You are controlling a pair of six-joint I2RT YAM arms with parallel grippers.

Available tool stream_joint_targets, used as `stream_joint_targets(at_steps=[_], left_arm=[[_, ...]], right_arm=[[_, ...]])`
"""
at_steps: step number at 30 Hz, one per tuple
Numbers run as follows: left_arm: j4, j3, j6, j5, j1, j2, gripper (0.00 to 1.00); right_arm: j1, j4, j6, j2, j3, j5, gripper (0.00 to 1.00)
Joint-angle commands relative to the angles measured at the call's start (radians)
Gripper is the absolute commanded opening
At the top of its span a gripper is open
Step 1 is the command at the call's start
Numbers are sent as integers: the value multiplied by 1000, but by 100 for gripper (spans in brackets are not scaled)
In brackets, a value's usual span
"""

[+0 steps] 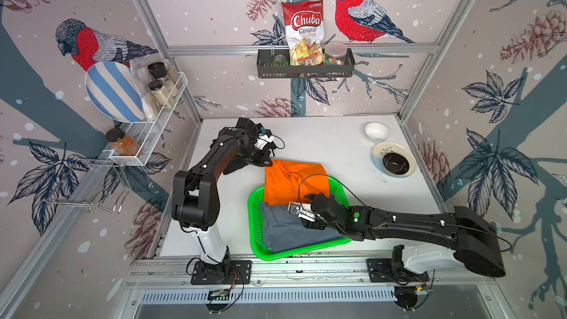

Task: Put the folded t-shirts into the basket
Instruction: Adjust the T-shirt in the bin.

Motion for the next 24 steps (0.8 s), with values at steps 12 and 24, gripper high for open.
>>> stream_joint_targets(at_steps=[12, 24], left_arm=[[47, -8, -10, -3, 8, 22, 0], [50, -10, -4, 6, 12, 31, 0]], right_arm=[[9, 175, -223, 44, -49, 151, 81], [-124, 284, -199, -51, -73, 143, 67]])
